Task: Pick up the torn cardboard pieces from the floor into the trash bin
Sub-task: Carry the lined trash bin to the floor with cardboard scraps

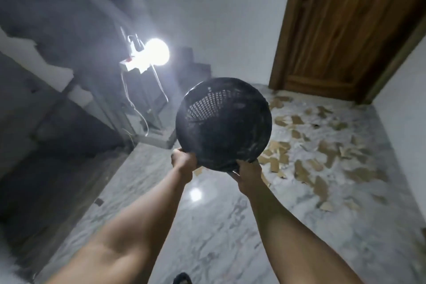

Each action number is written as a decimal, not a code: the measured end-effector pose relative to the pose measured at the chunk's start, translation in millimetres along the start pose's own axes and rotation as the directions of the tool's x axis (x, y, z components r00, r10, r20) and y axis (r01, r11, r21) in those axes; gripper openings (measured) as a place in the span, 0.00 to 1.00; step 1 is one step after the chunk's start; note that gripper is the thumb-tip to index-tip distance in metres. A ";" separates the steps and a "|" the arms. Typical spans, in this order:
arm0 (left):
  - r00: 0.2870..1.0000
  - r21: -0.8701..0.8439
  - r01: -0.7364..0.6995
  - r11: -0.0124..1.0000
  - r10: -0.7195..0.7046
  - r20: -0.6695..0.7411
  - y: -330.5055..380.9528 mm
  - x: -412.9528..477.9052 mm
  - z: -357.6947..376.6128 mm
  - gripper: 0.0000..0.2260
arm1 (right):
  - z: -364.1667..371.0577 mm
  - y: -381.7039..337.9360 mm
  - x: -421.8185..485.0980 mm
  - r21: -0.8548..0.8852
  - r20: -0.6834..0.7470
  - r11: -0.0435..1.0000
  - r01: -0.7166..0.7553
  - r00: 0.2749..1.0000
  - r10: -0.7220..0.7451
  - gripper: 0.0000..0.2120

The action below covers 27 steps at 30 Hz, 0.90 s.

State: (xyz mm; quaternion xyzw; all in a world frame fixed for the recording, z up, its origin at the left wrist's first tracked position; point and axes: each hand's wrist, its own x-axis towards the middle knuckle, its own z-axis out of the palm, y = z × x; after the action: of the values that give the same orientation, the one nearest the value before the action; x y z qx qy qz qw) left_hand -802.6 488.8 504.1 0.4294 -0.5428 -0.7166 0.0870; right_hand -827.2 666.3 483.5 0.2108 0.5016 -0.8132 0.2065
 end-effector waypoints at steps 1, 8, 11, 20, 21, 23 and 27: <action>0.999 0.023 -0.013 1.000 0.012 0.038 4.3 1.0 20.9 0.10 | -9.1 -17.2 4.5 0.021 -0.020 1.000 0.021 1.000 -0.020 0.22; 0.952 0.136 -0.082 0.987 0.037 0.303 39.0 10.2 144.4 0.09 | -65.7 -116.9 55.6 0.027 -0.059 0.983 0.180 0.982 -0.178 0.22; 0.931 0.248 -0.101 0.963 0.003 0.366 52.6 47.5 191.1 0.10 | -83.8 -152.9 93.3 0.056 -0.065 0.976 0.210 0.976 -0.207 0.21; 0.847 0.208 -0.079 0.975 -0.045 0.530 82.5 146.9 358.8 0.10 | -113.7 -243.1 243.6 0.152 -0.194 0.956 0.251 0.956 -0.220 0.21; 0.848 0.188 -0.069 0.980 -0.041 0.528 86.7 152.8 378.1 0.10 | -116.0 -254.9 257.8 0.168 -0.208 0.959 0.228 0.959 -0.192 0.21; 0.851 0.156 -0.059 0.986 -0.032 0.525 95.4 163.5 411.4 0.12 | -120.0 -274.9 286.9 0.165 -0.200 0.968 0.187 0.968 -0.153 0.18; 0.851 0.119 -0.064 0.991 -0.008 0.525 121.5 205.9 470.3 0.16 | -113.9 -316.5 351.0 0.106 -0.108 0.978 0.181 0.980 -0.169 0.20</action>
State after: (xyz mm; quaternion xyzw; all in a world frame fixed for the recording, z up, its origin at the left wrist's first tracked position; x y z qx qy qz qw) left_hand -1304.8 649.8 520.2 0.2149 -0.5982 -0.7676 -0.0825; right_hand -1274.9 855.7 474.6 0.2170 0.4798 -0.8446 0.0966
